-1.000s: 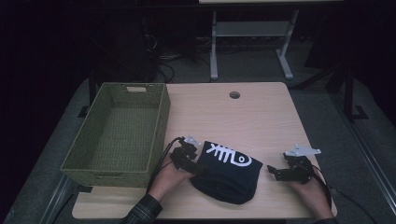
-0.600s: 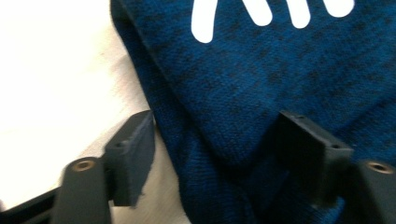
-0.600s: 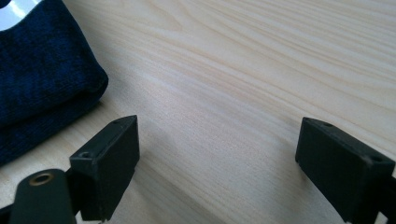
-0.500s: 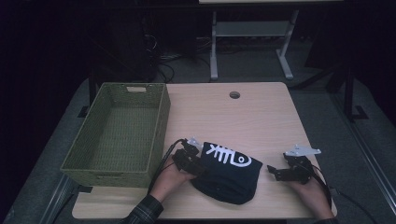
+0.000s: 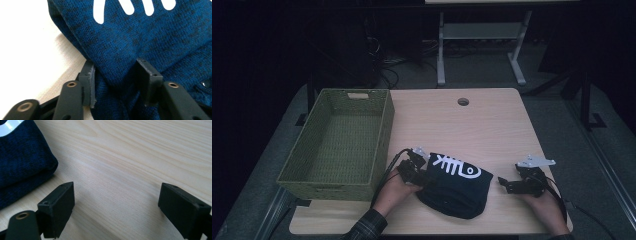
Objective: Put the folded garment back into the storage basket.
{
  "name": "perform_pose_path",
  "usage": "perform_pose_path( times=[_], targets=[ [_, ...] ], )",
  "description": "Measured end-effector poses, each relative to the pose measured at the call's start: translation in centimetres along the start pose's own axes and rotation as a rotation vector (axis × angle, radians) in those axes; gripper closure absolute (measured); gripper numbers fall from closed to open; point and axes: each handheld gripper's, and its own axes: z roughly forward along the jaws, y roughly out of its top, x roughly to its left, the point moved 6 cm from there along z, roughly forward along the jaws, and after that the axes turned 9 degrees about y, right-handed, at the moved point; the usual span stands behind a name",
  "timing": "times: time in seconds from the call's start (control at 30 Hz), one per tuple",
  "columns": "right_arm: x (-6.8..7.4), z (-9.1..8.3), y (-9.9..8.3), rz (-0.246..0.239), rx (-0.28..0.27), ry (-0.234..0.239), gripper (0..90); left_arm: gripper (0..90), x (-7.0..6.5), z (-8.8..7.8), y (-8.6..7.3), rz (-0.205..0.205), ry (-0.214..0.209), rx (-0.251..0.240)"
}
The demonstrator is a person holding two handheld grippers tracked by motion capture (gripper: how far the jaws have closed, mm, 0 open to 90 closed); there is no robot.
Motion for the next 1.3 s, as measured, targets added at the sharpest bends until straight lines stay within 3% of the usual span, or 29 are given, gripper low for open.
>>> perform_pose_path(
  times=[0.27,0.53,0.77,0.9,1.3],
  targets=[
    [0.0,0.0,0.0,0.001,-0.001,-0.002,13.7,67.3,-0.1,0.1,0.2,0.005,-0.010,0.026],
    [0.0,0.0,0.0,0.000,-0.001,-0.002,13.8,71.6,-0.2,-0.3,0.7,0.025,-0.015,0.034],
    [0.0,0.0,0.0,0.000,0.000,-0.003,14.0,71.8,-0.8,-2.2,2.0,0.009,-0.053,0.010],
    [0.0,0.0,0.0,0.004,0.001,-0.002,14.0,72.1,-1.1,-3.1,2.7,0.023,-0.063,0.010],
    [0.0,0.0,0.0,0.003,0.001,-0.002,14.0,72.8,-1.8,-6.2,6.0,0.090,-0.038,0.008]
  ],
)
